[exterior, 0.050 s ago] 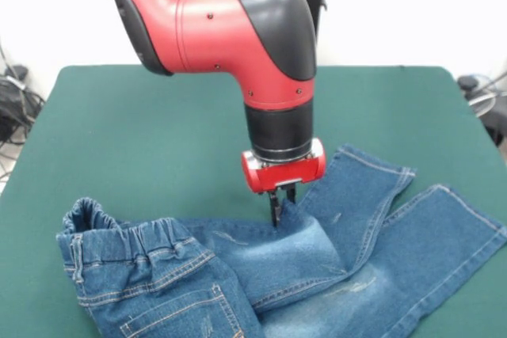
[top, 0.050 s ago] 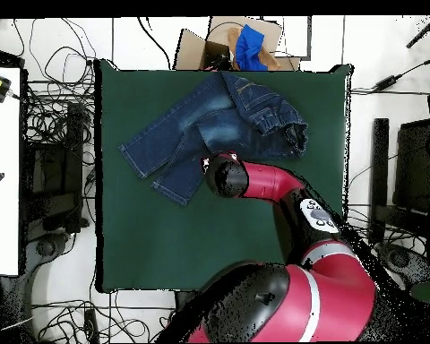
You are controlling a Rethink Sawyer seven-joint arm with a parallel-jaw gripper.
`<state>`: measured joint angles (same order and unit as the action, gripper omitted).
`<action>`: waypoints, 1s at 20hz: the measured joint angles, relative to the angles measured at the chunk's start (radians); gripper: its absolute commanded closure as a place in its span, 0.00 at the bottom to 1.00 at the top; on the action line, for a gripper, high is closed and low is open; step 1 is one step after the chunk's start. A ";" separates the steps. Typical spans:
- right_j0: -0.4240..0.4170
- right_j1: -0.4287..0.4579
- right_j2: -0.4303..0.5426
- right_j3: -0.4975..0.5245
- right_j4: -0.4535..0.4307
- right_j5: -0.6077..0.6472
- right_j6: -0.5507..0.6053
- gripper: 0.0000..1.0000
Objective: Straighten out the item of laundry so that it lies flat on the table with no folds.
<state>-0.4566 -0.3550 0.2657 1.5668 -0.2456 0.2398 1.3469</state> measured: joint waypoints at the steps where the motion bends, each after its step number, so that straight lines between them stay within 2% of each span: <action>1: 0.000 0.000 0.000 0.000 0.000 0.000 0.000 1.00; 10: -0.001 -0.003 -0.001 0.008 0.000 -0.010 0.000 1.00; 13: -0.013 -0.010 -0.001 0.043 0.000 -0.062 0.000 1.00; 20: -0.098 -0.020 -0.002 0.191 0.000 -0.290 0.000 1.00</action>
<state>-0.5546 -0.3746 0.2638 1.7578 -0.2458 -0.0500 1.3469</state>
